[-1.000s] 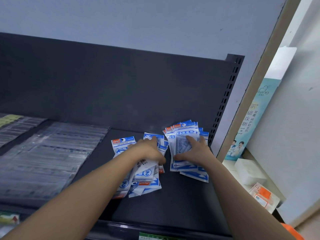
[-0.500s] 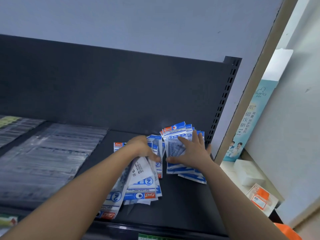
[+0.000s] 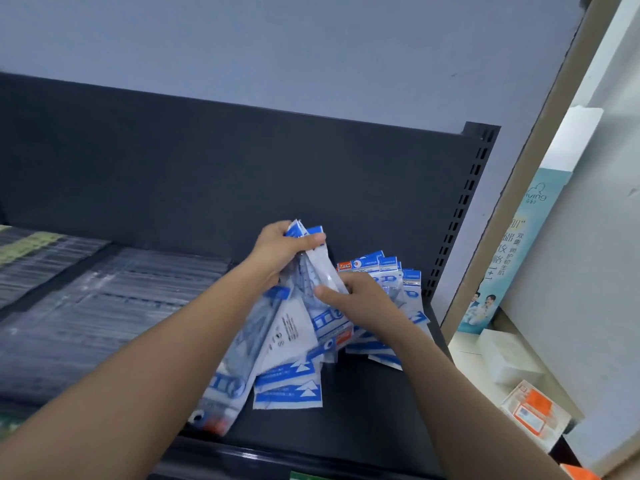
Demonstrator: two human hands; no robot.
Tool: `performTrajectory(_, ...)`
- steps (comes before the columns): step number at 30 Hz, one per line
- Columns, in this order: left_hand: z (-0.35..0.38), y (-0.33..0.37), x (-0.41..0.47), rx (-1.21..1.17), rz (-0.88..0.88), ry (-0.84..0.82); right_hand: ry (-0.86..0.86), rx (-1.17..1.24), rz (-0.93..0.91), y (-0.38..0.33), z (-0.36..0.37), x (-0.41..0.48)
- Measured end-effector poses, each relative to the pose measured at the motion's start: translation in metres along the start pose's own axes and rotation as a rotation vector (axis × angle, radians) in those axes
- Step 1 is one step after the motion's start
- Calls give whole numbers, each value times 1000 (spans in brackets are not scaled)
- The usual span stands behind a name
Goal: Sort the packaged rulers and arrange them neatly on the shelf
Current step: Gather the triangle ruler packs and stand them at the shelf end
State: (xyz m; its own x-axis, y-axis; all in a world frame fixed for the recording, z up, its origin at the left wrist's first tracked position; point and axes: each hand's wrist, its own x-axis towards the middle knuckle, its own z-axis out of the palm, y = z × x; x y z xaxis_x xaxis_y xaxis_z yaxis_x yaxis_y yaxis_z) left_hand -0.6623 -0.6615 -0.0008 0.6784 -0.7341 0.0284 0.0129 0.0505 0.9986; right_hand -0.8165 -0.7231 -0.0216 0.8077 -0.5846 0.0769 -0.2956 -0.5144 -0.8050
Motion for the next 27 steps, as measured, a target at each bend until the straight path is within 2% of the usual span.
performTrajectory(3,-1,-2,0,-45,53,20,63,75,65,-4,-5,2)
performTrajectory(5,-4,-4,-2,-73,-20,-18,127,208,107,-3,-8,2)
performTrajectory(8,-9,-10,-10,-63,-192,-232,200,389,135,0,-11,4)
performTrajectory(10,-7,-15,-14,-38,-233,-322,231,445,157,2,-11,6)
performTrajectory(20,-2,-18,-11,-131,-153,-120,432,463,149,10,-23,6)
performTrajectory(27,-12,-15,-8,-47,-74,-120,528,426,51,2,-27,9)
